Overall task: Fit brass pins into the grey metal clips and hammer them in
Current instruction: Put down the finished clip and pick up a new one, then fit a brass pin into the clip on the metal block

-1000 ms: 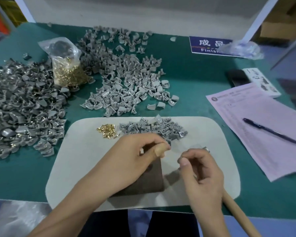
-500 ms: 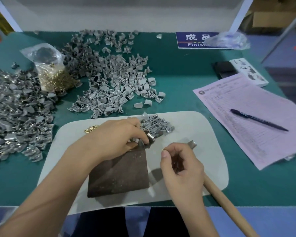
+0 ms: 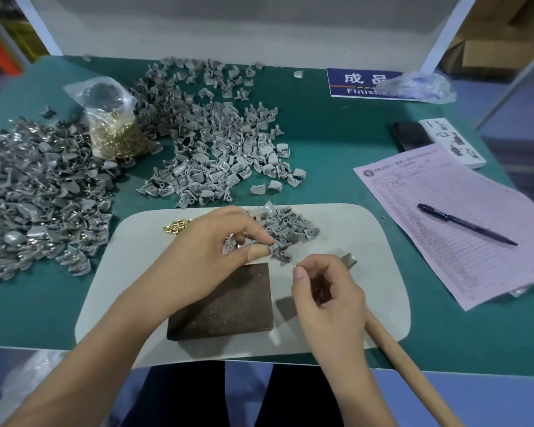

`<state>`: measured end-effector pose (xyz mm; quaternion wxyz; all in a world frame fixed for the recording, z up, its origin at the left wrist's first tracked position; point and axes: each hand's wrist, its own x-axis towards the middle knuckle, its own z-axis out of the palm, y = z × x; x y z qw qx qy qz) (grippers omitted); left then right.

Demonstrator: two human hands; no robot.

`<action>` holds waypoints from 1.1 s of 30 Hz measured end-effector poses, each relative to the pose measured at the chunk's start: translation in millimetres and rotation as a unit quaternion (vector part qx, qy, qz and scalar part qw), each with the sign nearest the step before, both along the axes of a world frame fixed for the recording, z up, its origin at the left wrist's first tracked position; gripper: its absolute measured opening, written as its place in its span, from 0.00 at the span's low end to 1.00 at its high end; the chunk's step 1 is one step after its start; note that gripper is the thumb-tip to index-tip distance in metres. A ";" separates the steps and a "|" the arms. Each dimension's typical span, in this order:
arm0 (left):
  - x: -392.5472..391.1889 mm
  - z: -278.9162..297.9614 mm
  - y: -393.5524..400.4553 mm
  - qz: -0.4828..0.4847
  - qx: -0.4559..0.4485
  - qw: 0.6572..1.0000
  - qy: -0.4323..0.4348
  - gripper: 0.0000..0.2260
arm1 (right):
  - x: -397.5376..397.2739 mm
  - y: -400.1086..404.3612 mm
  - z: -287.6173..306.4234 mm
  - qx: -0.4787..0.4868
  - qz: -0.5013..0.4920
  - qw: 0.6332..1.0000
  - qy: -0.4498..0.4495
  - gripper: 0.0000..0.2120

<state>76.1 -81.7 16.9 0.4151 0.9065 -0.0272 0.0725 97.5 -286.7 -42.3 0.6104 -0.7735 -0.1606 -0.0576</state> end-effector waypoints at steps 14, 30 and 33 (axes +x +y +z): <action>-90.6 -28.9 5.2 0.067 0.250 0.958 -0.126 0.06 | 2.4 -1.0 -4.8 -0.027 0.003 1.000 -0.011 0.03; -99.8 -18.7 -24.0 0.211 0.156 0.965 -0.001 0.07 | -23.2 11.8 29.5 -0.112 0.150 0.976 -0.108 0.05; -102.1 -16.8 -16.7 0.209 0.141 0.968 0.016 0.04 | -29.0 20.8 39.1 -0.176 0.181 0.958 -0.136 0.05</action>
